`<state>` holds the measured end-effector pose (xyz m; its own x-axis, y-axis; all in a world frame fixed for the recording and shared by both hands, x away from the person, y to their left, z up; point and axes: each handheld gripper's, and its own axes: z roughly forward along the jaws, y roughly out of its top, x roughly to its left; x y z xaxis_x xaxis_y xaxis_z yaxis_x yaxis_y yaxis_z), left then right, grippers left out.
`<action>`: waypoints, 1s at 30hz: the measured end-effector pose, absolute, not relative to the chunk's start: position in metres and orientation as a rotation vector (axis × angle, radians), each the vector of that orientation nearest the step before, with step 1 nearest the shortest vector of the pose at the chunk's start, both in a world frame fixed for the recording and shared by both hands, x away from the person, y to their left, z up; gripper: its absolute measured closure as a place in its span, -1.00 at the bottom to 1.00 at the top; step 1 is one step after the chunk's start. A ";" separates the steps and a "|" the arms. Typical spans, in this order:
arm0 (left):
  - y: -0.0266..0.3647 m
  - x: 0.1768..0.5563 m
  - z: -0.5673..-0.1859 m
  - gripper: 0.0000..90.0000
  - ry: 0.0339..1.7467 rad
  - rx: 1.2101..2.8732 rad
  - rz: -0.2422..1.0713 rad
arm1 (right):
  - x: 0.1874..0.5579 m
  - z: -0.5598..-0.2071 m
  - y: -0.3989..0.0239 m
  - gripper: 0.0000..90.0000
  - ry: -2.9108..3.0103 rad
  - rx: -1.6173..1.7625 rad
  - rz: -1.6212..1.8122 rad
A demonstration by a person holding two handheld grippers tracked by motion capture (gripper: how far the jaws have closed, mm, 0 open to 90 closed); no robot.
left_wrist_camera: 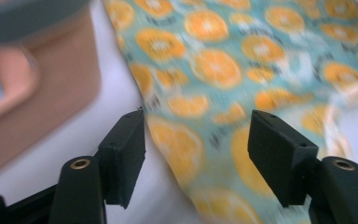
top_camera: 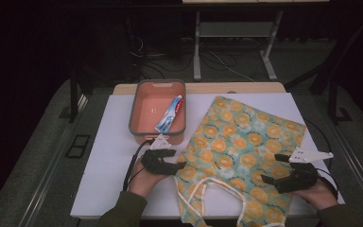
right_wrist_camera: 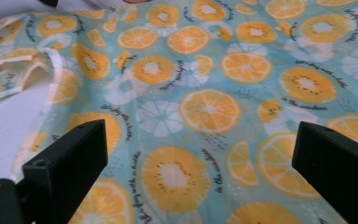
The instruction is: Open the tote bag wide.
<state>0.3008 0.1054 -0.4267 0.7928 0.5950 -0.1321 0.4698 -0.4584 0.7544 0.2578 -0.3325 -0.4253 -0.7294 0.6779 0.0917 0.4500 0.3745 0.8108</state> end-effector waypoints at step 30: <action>0.149 0.269 -0.439 -1.00 0.741 2.050 0.248 | 0.256 -0.448 -0.206 0.66 2.741 0.604 1.093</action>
<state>0.2694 0.1487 -0.4391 0.7993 0.5914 -0.1071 0.4079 -0.4028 0.8194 0.2563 -0.2061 -0.4477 -0.9117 0.4099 0.0279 0.3166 0.6576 0.6836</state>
